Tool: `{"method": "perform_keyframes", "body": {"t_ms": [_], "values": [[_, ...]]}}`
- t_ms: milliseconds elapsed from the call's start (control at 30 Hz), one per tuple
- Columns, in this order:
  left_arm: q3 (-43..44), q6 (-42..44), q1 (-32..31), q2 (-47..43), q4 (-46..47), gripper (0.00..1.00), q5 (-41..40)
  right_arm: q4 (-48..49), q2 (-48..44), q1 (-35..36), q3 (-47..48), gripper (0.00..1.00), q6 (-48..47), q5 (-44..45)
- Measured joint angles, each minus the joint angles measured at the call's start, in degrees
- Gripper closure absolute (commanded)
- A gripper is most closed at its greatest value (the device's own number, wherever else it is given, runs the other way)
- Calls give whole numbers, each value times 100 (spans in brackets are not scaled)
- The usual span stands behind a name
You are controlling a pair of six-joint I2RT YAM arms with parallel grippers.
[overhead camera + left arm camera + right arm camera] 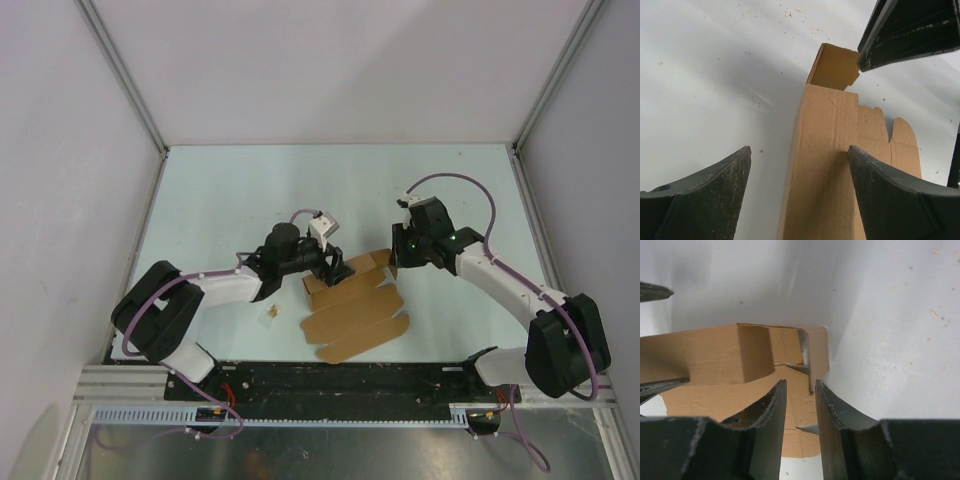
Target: Fold the paper box
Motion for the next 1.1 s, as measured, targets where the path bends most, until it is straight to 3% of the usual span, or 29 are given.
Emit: {"method": "perform_keyframes", "body": {"t_ms": [367,733,1100], "values": [[0,39,-57,33,4,23,0,-72,-374,-905,-310,62,789,52],[0,52,-70,46,15,25,24,70,-791,-846,-332,55,457,-557],[0,52,-70,50,15,25,61,343,-109,-623,-332,60,293,-590]]}}
